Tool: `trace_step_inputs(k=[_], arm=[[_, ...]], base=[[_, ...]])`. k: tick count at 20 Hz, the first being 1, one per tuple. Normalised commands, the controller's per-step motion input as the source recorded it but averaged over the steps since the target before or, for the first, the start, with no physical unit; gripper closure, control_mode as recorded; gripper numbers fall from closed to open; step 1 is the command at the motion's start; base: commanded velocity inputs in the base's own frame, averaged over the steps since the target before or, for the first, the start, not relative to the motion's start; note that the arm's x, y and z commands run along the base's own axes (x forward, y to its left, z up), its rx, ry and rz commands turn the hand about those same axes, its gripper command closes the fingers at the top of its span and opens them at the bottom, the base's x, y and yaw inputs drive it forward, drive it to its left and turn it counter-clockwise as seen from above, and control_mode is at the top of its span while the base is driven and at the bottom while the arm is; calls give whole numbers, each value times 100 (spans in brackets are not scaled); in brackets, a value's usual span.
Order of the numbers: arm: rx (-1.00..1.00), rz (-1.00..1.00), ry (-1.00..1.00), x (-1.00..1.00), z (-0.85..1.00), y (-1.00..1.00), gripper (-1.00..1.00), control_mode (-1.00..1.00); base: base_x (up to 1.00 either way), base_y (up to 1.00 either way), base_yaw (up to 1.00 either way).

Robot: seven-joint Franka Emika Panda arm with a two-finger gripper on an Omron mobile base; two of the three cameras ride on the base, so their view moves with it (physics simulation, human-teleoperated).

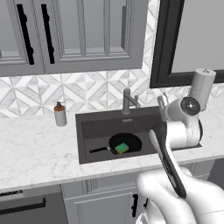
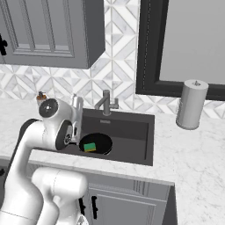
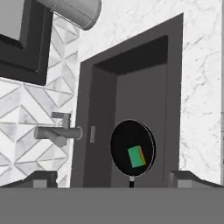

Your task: Pick the pan and sponge and place them into the sink. Then turn on the water.

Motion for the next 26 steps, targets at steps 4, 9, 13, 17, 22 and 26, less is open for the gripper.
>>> trace_step_inputs(k=[4, 9, 13, 17, 22, 26], arm=[[36, -21, 3, 0, 20, -38, -100, -100], [29, -17, 0, 0, 7, -25, -100, -100], [39, -10, 3, 0, 0, -58, -100, -100], [37, -2, 7, 1, -9, -49, -100, -100], [25, 0, 2, 15, -14, -17, -100, -100], [24, 0, 12, 40, -21, -2, -100, -100]], base=[[0, 0, 0], [0, 0, 0], [0, 0, 0], [0, 0, 0], [0, 0, 0], [0, 0, 0]])
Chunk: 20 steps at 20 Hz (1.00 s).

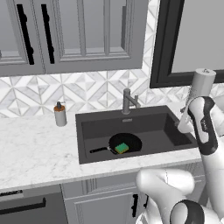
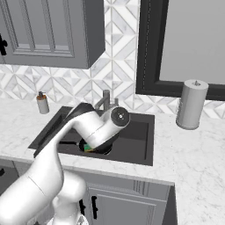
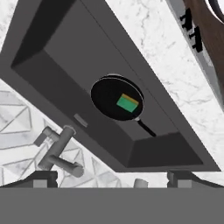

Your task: Pick the pan and sponge and place them into the sink. Then turn on the water.

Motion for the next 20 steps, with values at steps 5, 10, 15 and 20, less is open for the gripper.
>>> trace_step_inputs(k=[5, 10, 15, 20], arm=[[17, 0, 10, 52, -22, 0, -100, -100], [15, 0, 3, 50, -13, 0, -100, -100], [11, 0, 0, 48, -13, 0, -100, -100], [9, 0, 0, 37, -16, 0, -100, -100]], base=[[0, 0, 0], [0, 0, 0], [0, 0, 0], [0, 0, 0]])
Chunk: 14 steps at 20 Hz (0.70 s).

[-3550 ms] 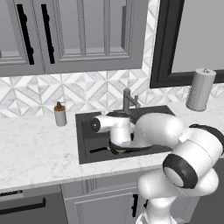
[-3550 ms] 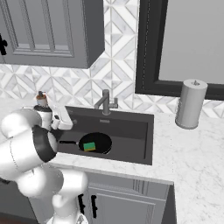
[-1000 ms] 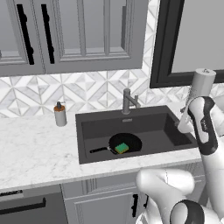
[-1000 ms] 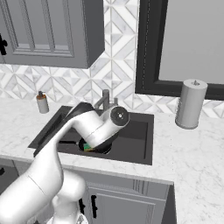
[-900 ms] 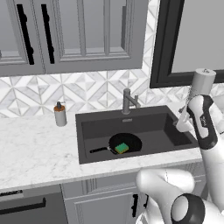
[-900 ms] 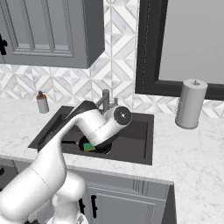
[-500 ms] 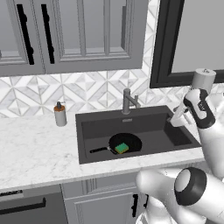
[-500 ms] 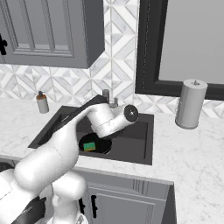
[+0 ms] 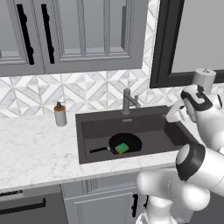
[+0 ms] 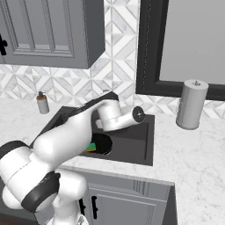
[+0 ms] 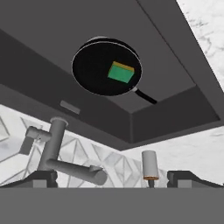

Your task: Pick the pan and sponge and place them into the sink. Then turn on the water.

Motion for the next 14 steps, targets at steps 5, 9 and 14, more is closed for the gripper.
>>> trace_step_inputs(k=[5, 9, 14], arm=[[4, 0, 0, 34, -26, 0, -100, -100], [1, 0, 0, 36, -36, 2, -100, -100], [0, 0, -1, 27, -44, 9, -100, -100]], base=[[0, 0, 0], [0, 0, 0], [0, 0, 0]])
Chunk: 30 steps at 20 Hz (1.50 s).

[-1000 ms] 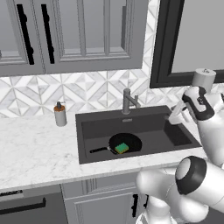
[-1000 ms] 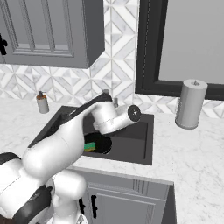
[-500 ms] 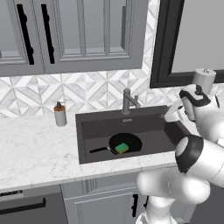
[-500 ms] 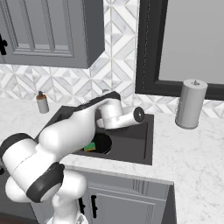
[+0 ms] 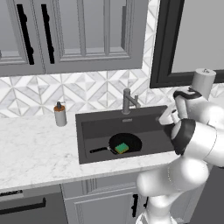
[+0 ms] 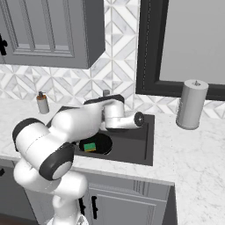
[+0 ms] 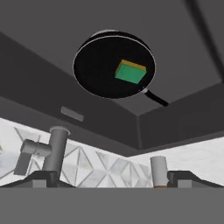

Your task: Pick the pan and sponge and place them into the sink. Then turn on the water.

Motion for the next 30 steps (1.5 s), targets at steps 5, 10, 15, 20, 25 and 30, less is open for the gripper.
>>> trace_step_inputs(k=[5, 10, 15, 20, 25, 30], arm=[[6, 5, -8, 9, -28, 0, -100, -100], [12, 7, -13, 11, -11, 0, -100, -100], [18, 5, -16, 16, 0, 0, -100, -100], [21, 2, -18, 24, 0, 0, -100, -100], [16, 0, -13, 34, 6, 0, -100, -100], [9, 0, -13, 38, 11, 0, -100, -100]], base=[[0, 0, 0], [0, 0, 0], [0, 0, 0], [0, 0, 0], [0, 0, 0], [0, 0, 0]])
